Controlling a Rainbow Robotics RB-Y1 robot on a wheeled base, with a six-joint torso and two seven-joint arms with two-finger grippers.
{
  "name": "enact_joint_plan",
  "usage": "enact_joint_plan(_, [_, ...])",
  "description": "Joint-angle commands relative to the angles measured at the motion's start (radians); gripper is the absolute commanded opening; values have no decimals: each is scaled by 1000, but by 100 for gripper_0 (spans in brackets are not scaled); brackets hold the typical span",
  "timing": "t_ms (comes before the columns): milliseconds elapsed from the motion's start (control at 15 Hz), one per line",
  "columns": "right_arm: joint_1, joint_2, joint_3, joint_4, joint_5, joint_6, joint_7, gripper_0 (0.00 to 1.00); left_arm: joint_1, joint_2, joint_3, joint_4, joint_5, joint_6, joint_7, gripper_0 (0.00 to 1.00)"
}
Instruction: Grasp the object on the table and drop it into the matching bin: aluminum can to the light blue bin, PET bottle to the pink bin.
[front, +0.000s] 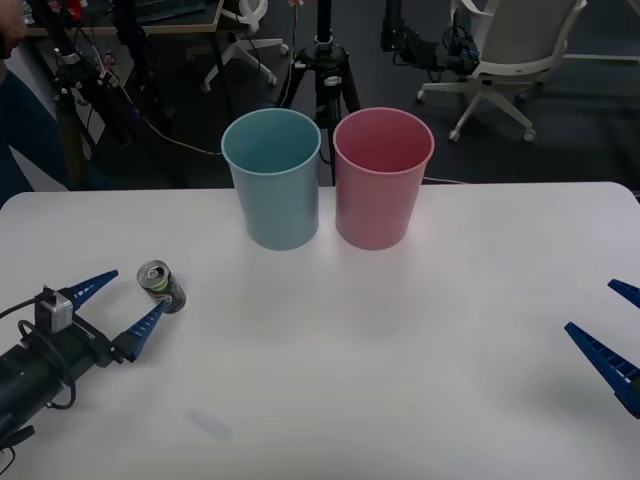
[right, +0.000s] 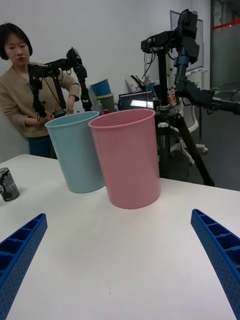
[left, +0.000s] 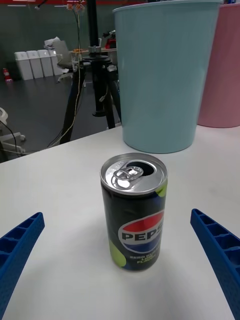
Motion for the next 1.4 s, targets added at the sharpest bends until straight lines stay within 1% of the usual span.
enact_joint_plan(67, [0, 0, 0, 0, 0, 0, 0, 100, -20, -30, 9, 0, -41, 26, 9, 100])
enact_joint_plan(200, [0, 0, 0, 0, 0, 0, 0, 100, -31, -53, 9, 0, -68, 41, 12, 100])
enact_joint_plan(400, [0, 0, 0, 0, 0, 0, 0, 100, -55, -75, 6, 0, -83, 84, 15, 100])
enact_joint_plan(600, [0, 0, 0, 0, 0, 0, 0, 100, -72, -78, -20, 0, -83, 135, 23, 100])
enact_joint_plan(867, [0, 0, 0, 0, 0, 0, 0, 100, -81, -76, -37, 0, -83, 165, 41, 100])
enact_joint_plan(933, [0, 0, 0, 0, 0, 0, 0, 100, -81, -78, -38, 0, -83, 170, 47, 93])
enact_joint_plan(1000, [0, 0, 0, 0, 0, 0, 0, 100, -81, -76, -38, 0, -83, 170, 53, 63])
enact_joint_plan(1067, [0, 0, 0, 0, 0, 0, 0, 100, -81, -78, -38, 0, -81, 170, 57, 24])
enact_joint_plan(1133, [0, 0, 0, 0, 0, 0, 0, 100, -83, -76, -37, 0, -81, 170, 61, 0])
enact_joint_plan(1400, [0, 0, 0, 0, 0, 0, 0, 100, -81, -78, -38, 0, -80, 168, 70, 0])
